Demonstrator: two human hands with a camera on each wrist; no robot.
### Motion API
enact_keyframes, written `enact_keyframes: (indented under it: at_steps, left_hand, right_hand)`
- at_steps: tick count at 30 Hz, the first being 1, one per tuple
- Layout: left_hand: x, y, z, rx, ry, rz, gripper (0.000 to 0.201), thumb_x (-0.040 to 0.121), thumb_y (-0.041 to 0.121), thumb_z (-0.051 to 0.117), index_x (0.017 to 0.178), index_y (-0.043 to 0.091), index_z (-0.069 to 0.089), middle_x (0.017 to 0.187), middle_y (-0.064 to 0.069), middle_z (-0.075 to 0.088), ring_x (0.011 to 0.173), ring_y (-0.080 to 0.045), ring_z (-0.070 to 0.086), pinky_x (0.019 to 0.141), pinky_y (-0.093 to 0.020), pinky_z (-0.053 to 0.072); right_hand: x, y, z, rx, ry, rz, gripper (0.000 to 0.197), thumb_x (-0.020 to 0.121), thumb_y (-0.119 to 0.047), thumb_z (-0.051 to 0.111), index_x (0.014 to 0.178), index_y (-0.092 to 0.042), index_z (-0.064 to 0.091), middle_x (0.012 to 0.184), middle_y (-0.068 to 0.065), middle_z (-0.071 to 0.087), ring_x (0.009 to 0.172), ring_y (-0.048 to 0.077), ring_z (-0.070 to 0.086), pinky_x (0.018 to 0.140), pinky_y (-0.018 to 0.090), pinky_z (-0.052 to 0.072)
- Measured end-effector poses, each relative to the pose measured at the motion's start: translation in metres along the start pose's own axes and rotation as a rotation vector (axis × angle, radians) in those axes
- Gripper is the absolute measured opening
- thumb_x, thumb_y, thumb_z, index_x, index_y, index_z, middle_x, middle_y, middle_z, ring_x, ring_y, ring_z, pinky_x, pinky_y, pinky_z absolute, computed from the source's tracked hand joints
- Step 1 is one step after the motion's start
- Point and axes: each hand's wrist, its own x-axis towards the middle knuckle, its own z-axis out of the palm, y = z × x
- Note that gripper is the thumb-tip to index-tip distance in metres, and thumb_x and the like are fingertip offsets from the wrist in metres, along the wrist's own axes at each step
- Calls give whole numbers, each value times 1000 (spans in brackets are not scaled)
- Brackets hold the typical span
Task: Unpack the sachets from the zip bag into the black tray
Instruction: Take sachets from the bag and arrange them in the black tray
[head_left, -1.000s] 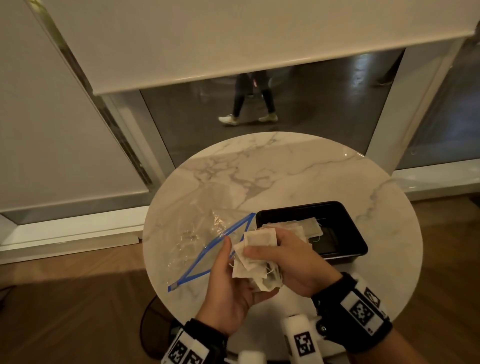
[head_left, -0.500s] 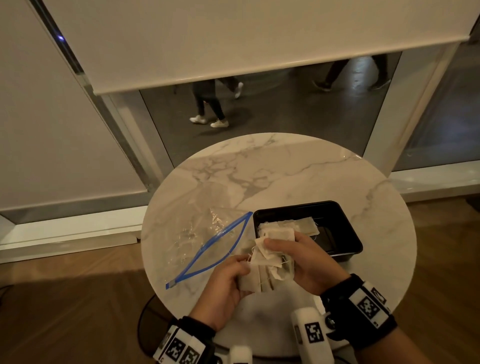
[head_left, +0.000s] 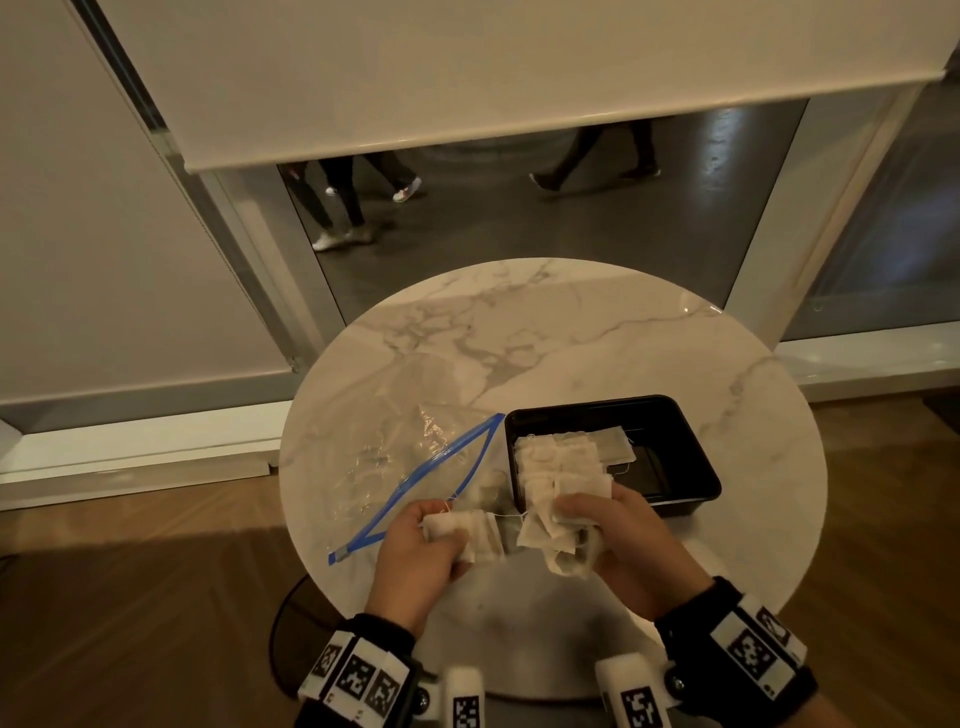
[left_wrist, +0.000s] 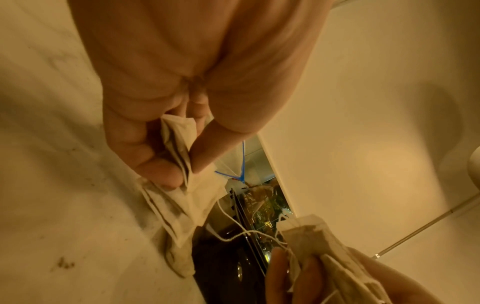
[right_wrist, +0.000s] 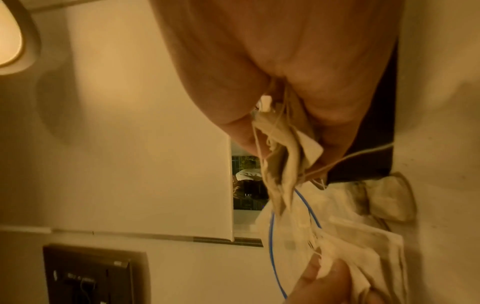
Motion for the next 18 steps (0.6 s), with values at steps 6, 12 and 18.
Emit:
enact_keyframes:
  at_steps: [6, 12, 18]
  left_hand:
    - [1, -5, -4, 84, -11, 6, 24, 88, 2, 65, 104, 20, 67, 98, -13, 71, 84, -27, 70, 64, -32, 59]
    - [4, -8, -4, 169, -36, -54, 27, 84, -3, 64, 103, 16, 66, 100, -13, 70, 90, -29, 70, 76, -49, 63]
    - [5, -11, -5, 177, -14, -79, 37, 84, -2, 64, 114, 20, 61, 100, -13, 67, 83, -25, 69, 71, -42, 64]
  right_hand:
    - [-9, 21, 12, -148, -62, 73, 21, 89, 3, 59, 109, 3, 67, 107, 27, 69, 95, 36, 70, 72, 41, 57]
    - [0, 38, 9, -152, 18, 176, 19, 88, 6, 61, 105, 4, 69, 100, 23, 73, 83, 30, 73, 63, 36, 58]
    - [15, 44, 4, -93, 101, 102, 19, 95, -2, 58, 111, -2, 68, 104, 16, 75, 98, 32, 71, 82, 46, 58]
